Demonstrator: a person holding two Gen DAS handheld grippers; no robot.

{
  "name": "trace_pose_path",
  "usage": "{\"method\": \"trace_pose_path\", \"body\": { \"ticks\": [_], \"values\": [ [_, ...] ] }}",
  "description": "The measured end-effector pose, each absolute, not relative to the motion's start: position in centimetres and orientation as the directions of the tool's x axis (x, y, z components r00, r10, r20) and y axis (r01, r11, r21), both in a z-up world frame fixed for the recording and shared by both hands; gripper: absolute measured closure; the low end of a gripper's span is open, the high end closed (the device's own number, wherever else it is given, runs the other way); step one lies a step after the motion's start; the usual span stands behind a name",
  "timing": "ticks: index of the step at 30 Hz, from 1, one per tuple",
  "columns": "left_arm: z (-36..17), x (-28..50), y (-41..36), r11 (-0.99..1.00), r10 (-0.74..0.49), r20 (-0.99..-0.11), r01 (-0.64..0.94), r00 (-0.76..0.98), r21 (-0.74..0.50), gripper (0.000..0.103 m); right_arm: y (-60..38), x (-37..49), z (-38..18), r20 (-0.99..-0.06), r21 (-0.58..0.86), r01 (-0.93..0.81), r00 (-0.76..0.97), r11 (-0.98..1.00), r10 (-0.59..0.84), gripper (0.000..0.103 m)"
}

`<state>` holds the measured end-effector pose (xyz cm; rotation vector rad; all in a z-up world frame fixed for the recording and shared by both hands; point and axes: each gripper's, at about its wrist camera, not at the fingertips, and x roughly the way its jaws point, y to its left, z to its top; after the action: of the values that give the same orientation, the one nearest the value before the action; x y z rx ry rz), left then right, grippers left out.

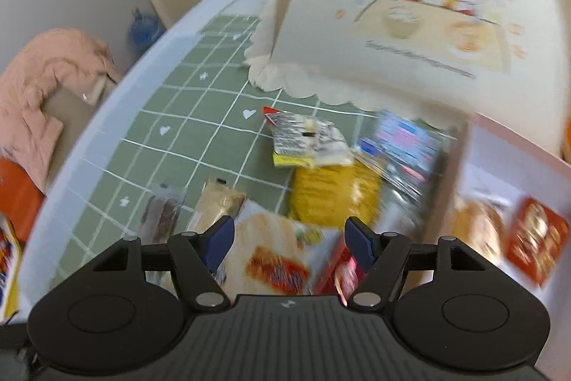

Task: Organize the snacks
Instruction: 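Grasp the white rice bar with the left gripper while the right moves toward the rice cracker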

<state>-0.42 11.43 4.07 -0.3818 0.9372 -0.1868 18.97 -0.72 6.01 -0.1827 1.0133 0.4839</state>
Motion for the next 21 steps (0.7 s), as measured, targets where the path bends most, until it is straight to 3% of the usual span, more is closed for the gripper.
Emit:
{"method": "trace_pose_path", "body": {
  "ticks": [5,11,14,18,21],
  "values": [
    [4.2,-1.0,12.4,0.92,-0.302,-0.757,-0.03,0.58,-0.391,0.041,-0.2,18.7,4.0,-0.856,0.046,-0.453,0.442,0.891,0.269,0.032],
    [4.3,-0.4,13.7,0.912,-0.283,-0.751,-0.075,0.596,-0.404,0.041,-3.1,14.6,3.6,-0.829,0.366,-0.452,0.239,0.814,0.505,0.032],
    [4.6,-0.1,14.0,0.913,-0.263,-0.75,-0.095,0.607,-0.397,0.041,-4.8,12.3,3.3,-0.804,0.434,-0.44,0.204,0.786,0.558,0.034],
    [5.3,0.5,14.4,0.921,-0.214,-0.748,-0.126,0.628,-0.369,0.041,-7.4,9.2,3.5,-0.791,0.41,-0.433,0.27,0.803,0.55,0.034],
    [5.9,1.6,13.7,0.936,-0.2,-0.746,-0.103,0.635,-0.338,0.041,-8.6,7.2,4.0,-0.803,0.3,-0.407,0.381,0.863,0.459,0.034]
  ]
}}
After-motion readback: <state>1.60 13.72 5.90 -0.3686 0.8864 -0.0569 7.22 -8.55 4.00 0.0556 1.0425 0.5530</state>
